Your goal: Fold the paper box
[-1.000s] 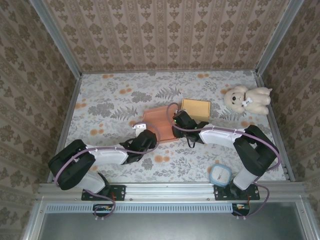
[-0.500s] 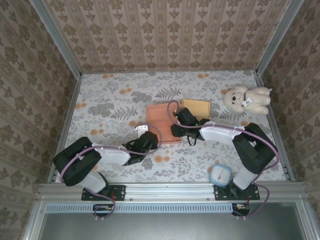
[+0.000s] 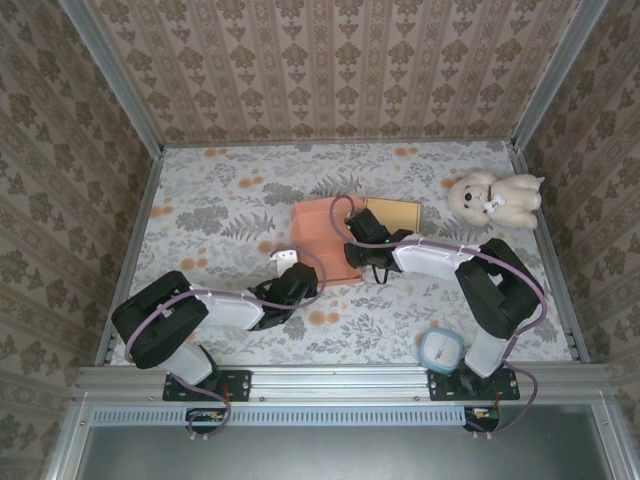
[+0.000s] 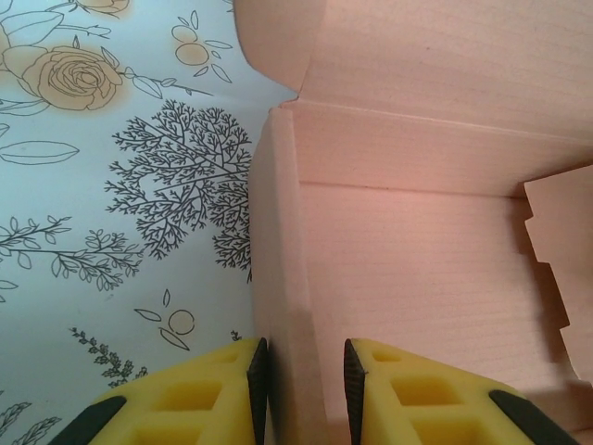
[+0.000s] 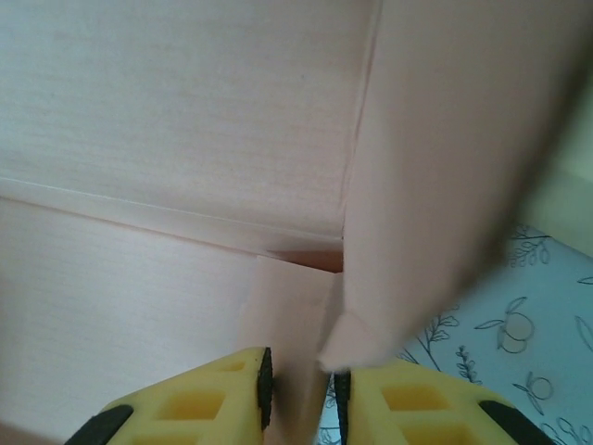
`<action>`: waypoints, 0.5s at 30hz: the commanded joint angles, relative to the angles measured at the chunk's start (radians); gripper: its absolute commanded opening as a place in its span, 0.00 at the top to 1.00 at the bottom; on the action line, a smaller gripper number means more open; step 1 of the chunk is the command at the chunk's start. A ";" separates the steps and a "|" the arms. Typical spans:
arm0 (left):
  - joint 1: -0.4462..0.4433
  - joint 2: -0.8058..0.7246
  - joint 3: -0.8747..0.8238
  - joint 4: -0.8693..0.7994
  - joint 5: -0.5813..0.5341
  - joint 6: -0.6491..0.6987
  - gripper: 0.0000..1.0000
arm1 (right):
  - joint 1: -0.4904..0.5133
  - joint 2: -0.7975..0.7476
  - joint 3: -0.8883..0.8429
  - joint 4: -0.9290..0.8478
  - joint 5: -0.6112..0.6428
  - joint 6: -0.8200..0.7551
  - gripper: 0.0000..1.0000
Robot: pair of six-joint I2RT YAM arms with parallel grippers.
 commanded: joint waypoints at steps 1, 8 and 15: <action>-0.011 0.022 0.013 -0.028 0.015 -0.012 0.70 | 0.045 0.075 0.034 -0.163 0.121 -0.027 0.75; -0.019 0.031 0.016 -0.030 0.003 -0.020 0.70 | 0.111 0.151 0.107 -0.265 0.306 -0.030 0.81; -0.023 0.029 0.013 -0.027 -0.001 -0.030 0.70 | 0.141 0.249 0.188 -0.394 0.423 -0.026 0.79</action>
